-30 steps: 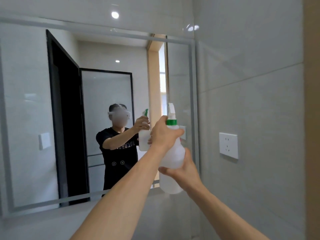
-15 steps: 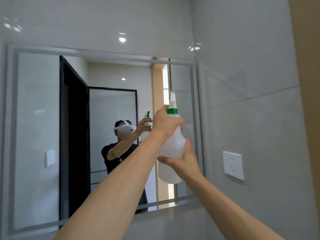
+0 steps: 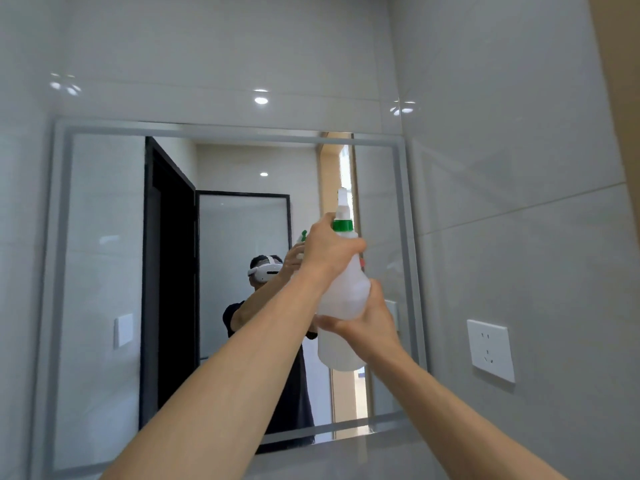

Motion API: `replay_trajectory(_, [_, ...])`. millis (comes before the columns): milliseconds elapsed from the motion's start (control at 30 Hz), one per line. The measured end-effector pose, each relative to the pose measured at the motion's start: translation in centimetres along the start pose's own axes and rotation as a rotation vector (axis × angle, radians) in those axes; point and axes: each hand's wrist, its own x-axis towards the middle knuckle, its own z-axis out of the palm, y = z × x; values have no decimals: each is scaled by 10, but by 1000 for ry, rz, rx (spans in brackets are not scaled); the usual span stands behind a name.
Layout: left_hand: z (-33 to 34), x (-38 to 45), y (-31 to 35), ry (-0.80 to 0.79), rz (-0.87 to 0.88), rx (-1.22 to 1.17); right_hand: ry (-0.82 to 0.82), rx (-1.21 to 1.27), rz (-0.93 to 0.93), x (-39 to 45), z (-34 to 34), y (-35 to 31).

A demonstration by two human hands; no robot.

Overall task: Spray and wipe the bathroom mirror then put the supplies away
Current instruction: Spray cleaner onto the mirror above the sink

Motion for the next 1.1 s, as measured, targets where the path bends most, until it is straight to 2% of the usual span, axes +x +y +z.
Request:
replay_trajectory(433, [-55,-1,-7,208,32,153,-159,84,-42,0,45,-20])
replay_trajectory(633, [-72,-10,-13,222,8,131,-167,49,-49,-4,66,-19])
replay_trajectory(800, [-91,-13,-16,230,5,138,-210,111,-96,-7,77,-26])
replay_trajectory(1100, [-141,-23,3,364,29,180,-257,162,-196,-8,115,-61])
